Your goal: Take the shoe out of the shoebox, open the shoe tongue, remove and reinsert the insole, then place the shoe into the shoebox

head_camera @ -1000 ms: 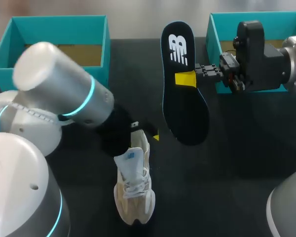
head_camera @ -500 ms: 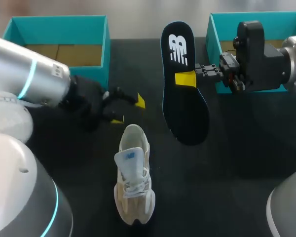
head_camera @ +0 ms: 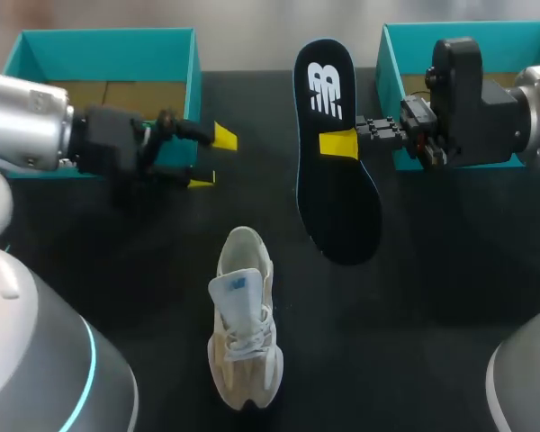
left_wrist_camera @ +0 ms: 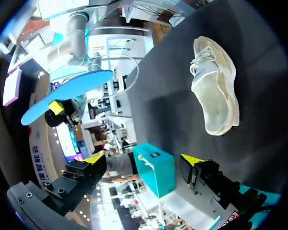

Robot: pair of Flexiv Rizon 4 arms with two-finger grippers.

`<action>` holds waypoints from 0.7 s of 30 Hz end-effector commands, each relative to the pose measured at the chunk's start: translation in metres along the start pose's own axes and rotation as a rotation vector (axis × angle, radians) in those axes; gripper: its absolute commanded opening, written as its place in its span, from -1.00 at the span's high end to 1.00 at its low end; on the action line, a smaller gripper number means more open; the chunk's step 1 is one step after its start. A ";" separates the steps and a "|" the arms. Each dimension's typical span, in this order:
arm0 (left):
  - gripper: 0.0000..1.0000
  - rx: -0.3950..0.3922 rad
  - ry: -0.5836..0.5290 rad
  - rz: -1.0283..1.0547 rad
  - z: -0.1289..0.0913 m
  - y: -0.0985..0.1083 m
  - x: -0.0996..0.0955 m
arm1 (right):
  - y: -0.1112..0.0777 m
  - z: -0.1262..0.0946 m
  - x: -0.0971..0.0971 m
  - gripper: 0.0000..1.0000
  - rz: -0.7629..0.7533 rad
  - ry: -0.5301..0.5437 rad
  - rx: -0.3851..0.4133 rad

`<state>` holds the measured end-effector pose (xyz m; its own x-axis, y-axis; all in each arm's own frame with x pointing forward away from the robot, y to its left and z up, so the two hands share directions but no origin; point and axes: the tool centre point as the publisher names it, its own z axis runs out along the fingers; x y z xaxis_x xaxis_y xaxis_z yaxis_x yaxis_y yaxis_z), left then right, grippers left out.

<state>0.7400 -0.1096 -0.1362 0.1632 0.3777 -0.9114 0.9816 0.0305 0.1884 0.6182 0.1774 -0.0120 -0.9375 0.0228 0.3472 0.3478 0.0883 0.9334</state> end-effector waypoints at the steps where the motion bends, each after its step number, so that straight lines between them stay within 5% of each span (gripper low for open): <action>1: -1.00 0.006 -0.052 0.008 -0.012 0.010 -0.004 | 0.000 0.003 -0.001 1.00 0.000 0.000 0.000; 21: -1.00 0.078 -0.272 -0.007 -0.031 0.045 -0.039 | 0.000 0.003 -0.001 1.00 0.000 0.000 0.000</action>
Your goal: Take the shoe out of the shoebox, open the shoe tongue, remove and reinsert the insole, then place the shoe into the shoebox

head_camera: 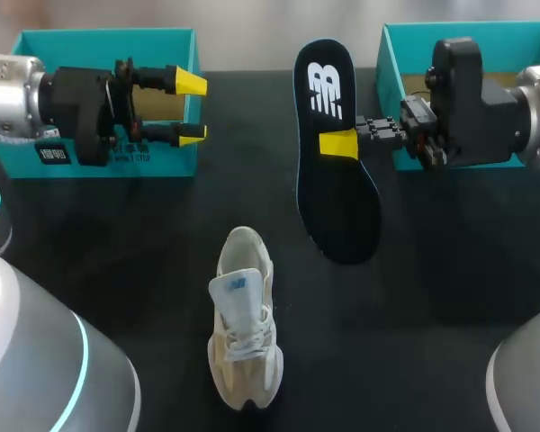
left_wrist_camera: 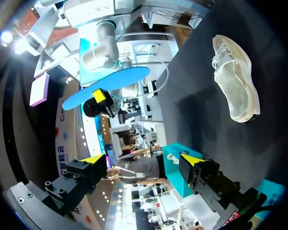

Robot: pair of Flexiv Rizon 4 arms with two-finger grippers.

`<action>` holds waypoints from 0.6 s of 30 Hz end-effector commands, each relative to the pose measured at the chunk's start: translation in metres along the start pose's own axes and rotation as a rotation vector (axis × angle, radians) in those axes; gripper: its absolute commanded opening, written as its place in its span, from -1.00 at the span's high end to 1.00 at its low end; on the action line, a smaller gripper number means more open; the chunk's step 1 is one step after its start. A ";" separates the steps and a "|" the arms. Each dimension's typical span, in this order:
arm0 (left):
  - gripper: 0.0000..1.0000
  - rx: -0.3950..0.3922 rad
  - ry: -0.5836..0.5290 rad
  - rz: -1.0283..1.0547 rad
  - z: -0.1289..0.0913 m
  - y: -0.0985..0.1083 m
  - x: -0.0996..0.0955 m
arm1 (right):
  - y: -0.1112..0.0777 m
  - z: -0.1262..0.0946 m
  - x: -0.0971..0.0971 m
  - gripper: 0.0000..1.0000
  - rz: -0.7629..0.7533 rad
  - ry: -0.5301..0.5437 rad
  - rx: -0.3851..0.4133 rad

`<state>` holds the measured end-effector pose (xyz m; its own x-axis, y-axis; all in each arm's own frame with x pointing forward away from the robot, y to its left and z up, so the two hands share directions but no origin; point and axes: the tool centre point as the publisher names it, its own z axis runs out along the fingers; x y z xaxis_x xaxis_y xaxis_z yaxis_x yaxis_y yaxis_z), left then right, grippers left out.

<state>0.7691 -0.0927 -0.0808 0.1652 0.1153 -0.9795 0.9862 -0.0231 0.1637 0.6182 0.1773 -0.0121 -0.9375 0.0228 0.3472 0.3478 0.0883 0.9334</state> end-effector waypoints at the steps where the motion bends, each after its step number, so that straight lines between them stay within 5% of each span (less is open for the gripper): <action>1: -1.00 0.020 0.000 0.002 0.002 0.006 0.001 | 0.000 0.003 -0.001 1.00 0.000 0.000 0.000; 5: -1.00 0.020 0.000 0.002 0.002 0.006 0.001 | 0.000 0.003 -0.001 1.00 0.000 0.000 0.000; 18: -1.00 0.020 0.000 0.002 0.002 0.006 0.001 | 0.022 -0.019 -0.129 1.00 0.305 0.047 0.029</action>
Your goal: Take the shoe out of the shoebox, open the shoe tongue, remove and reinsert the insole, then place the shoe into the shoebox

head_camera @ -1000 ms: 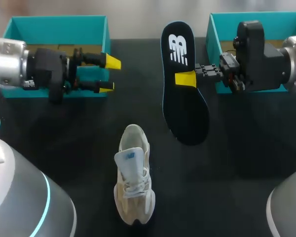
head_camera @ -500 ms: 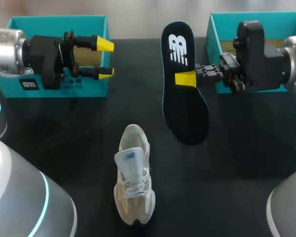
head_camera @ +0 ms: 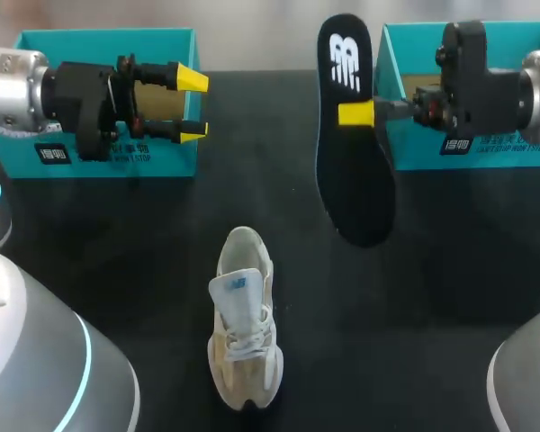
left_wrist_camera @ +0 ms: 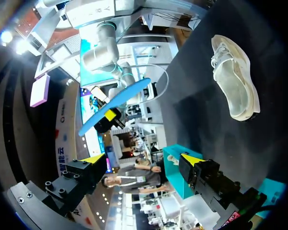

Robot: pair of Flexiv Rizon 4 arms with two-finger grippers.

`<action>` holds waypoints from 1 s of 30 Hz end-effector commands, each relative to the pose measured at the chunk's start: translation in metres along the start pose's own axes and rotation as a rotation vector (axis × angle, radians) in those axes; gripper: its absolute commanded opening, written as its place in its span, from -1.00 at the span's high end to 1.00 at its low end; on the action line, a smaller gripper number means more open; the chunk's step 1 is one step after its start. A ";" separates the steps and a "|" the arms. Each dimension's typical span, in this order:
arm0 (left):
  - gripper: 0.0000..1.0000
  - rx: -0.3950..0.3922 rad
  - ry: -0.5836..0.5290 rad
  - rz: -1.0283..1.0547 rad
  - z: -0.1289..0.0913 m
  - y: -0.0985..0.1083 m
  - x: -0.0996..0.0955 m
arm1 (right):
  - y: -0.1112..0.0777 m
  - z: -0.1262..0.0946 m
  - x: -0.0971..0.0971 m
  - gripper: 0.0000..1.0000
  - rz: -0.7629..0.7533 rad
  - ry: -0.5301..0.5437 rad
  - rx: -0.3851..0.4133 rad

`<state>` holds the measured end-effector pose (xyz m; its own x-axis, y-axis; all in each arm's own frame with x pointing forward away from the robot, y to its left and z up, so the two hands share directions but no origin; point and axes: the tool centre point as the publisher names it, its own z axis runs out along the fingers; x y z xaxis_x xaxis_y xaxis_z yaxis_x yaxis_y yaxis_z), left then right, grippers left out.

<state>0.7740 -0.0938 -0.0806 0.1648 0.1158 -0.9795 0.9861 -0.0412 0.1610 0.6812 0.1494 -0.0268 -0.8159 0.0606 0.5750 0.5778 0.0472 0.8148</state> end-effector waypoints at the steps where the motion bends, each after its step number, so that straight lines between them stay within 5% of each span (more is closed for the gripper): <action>1: -1.00 0.002 0.000 0.002 0.001 0.001 0.001 | 0.036 0.008 -0.066 1.00 0.063 0.052 0.067; 4: -1.00 0.002 0.000 0.002 0.001 0.001 0.001 | 0.046 0.008 -0.091 1.00 0.152 0.085 0.053; 22: -1.00 0.002 0.000 0.002 0.001 0.001 0.001 | 0.046 0.008 -0.091 1.00 0.152 0.085 0.053; 30: -1.00 0.002 0.000 0.002 0.001 0.001 0.001 | 0.061 0.023 -0.137 1.00 0.368 0.133 0.016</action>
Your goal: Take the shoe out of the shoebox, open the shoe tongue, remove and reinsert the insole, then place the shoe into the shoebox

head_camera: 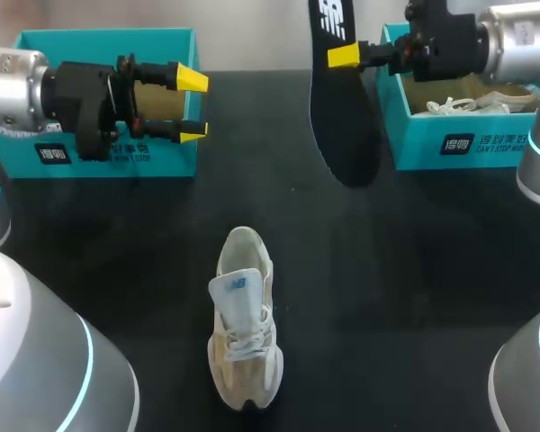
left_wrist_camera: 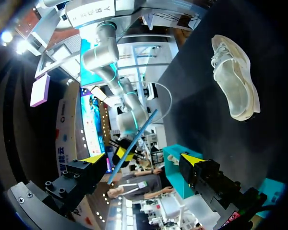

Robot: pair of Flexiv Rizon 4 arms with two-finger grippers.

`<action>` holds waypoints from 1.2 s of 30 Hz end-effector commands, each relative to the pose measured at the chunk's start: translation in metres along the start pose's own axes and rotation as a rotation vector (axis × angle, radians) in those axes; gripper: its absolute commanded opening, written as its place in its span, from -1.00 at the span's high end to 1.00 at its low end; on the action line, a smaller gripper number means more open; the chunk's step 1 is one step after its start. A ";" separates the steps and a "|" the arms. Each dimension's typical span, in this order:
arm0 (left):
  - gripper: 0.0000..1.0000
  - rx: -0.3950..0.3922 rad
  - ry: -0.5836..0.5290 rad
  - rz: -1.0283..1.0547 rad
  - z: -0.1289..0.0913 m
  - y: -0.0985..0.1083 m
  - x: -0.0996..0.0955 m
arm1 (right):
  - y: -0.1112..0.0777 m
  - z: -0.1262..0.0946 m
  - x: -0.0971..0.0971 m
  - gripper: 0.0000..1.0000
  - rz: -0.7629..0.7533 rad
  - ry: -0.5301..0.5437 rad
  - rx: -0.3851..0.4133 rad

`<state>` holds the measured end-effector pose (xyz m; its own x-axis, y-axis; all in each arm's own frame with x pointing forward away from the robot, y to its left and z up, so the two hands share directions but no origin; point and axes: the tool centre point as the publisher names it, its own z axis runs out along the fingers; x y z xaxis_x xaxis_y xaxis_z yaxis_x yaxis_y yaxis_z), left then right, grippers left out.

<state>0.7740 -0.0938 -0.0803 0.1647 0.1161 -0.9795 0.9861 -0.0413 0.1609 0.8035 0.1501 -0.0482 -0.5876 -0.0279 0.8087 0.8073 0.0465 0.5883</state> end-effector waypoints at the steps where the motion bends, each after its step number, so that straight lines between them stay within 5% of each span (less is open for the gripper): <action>1: -1.00 0.002 -0.001 0.002 0.001 0.001 0.001 | 0.018 0.017 -0.025 1.00 0.066 0.040 0.005; 20: -1.00 0.002 -0.001 0.002 0.001 0.001 0.001 | 0.028 0.025 -0.027 1.00 0.157 0.034 -0.042; 36: -1.00 -0.046 -0.053 0.032 0.002 0.011 0.009 | 0.045 0.054 -0.037 1.00 0.384 -0.020 -0.083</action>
<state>0.7837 -0.0903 -0.0769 0.1897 0.0933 -0.9774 0.9818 -0.0120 0.1894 0.8577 0.2004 -0.0513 -0.2481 -0.0131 0.9686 0.9684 -0.0285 0.2477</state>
